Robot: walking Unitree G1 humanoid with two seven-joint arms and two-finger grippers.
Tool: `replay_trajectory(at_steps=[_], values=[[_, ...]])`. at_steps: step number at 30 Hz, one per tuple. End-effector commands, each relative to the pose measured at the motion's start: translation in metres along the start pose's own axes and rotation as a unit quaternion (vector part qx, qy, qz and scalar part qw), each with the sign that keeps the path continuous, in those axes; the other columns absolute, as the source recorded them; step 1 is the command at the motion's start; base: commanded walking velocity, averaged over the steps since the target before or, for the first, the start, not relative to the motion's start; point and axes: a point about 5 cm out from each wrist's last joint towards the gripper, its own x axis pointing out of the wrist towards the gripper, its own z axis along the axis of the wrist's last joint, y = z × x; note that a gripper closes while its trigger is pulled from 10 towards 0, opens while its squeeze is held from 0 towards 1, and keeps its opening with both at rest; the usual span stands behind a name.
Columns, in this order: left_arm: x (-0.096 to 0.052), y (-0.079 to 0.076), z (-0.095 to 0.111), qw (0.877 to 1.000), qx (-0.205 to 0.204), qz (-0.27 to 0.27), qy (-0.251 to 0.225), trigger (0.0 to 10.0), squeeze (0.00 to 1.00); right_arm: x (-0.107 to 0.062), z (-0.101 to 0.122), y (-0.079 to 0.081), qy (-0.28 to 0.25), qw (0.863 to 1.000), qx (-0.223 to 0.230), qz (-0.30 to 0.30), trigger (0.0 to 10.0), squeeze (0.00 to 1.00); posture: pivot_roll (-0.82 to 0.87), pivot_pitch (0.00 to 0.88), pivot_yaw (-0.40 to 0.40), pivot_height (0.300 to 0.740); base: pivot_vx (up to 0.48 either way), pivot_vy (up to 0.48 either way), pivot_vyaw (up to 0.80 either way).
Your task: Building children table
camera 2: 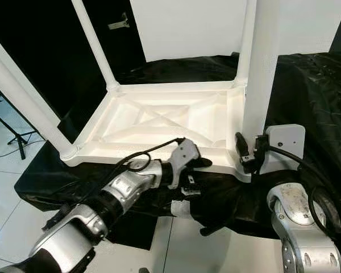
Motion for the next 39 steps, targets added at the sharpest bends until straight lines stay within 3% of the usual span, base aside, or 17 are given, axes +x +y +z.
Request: replay_trajectory(at_steps=[1,7,14,19,26,27,29,30,31,32,33,39], values=[[-0.002,0.005,-0.006,1.000,0.006,0.023,0.020,10.0,0.00,0.000,-0.023,0.002,0.066,0.998,0.015,0.006,0.0,0.00,-0.09,0.000,0.130,0.740,0.000,0.000,0.00],[-0.001,0.008,-0.010,0.998,0.013,0.037,0.041,10.0,0.00,0.000,-0.023,0.002,0.063,0.998,0.017,0.006,0.0,0.00,-0.09,0.000,0.131,0.740,0.000,0.000,0.00],[0.001,0.016,-0.005,0.997,0.022,0.066,0.028,10.0,0.00,0.001,-0.022,0.003,0.061,0.998,0.019,0.010,0.0,0.00,-0.08,0.000,0.131,0.740,0.000,0.000,0.00],[0.002,0.027,-0.003,0.991,0.015,0.131,0.037,10.0,0.00,-0.002,-0.025,0.004,0.065,0.998,0.020,0.011,0.0,0.00,-0.09,0.000,0.131,0.740,0.000,0.000,0.00],[0.006,0.022,-0.015,0.989,0.034,0.110,0.090,10.0,0.00,-0.007,-0.029,0.003,0.077,0.997,0.031,0.003,0.0,0.00,-0.10,0.000,0.139,0.740,0.000,0.000,0.00],[0.007,0.017,-0.019,0.990,0.042,0.087,0.100,8.9,0.00,-0.007,-0.030,0.003,0.080,0.996,0.038,0.001,0.0,0.00,-0.10,0.000,0.140,0.740,0.000,0.000,0.00],[0.007,0.015,-0.022,0.991,0.047,0.071,0.107,8.9,0.00,-0.008,-0.030,0.002,0.082,0.996,0.043,-0.001,0.0,0.00,-0.10,0.000,0.140,0.740,0.000,0.000,0.00],[0.008,0.013,-0.025,0.990,0.047,0.059,0.116,4.4,0.00,-0.008,-0.031,0.002,0.085,0.995,0.049,-0.001,0.0,0.00,-0.10,0.000,0.143,0.740,0.000,0.000,0.00],[0.008,0.012,-0.026,0.990,0.045,0.054,0.120,2.8,0.00,-0.009,-0.032,0.002,0.088,0.995,0.054,-0.001,0.0,0.00,-0.10,0.000,0.143,0.740,0.000,0.000,0.00],[0.008,0.012,-0.026,0.990,0.045,0.054,0.120,2.8,0.00,-0.009,-0.032,0.002,0.088,0.995,0.054,-0.001,0.0,0.00,-0.10,0.000,0.143,0.740,0.000,0.000,0.00],[0.009,0.011,-0.028,0.990,0.044,0.047,0.124,0.0,0.00,-0.009,-0.033,0.003,0.093,0.994,0.063,0.003,0.0,0.00,-0.10,0.000,0.144,0.740,0.000,0.000,0.00],[0.011,0.006,-0.030,0.990,0.046,0.028,0.129,0.0,0.00,-0.010,-0.037,0.005,0.104,0.992,0.070,0.010,0.0,0.00,-0.10,0.000,0.144,0.740,0.000,0.000,0.00]])
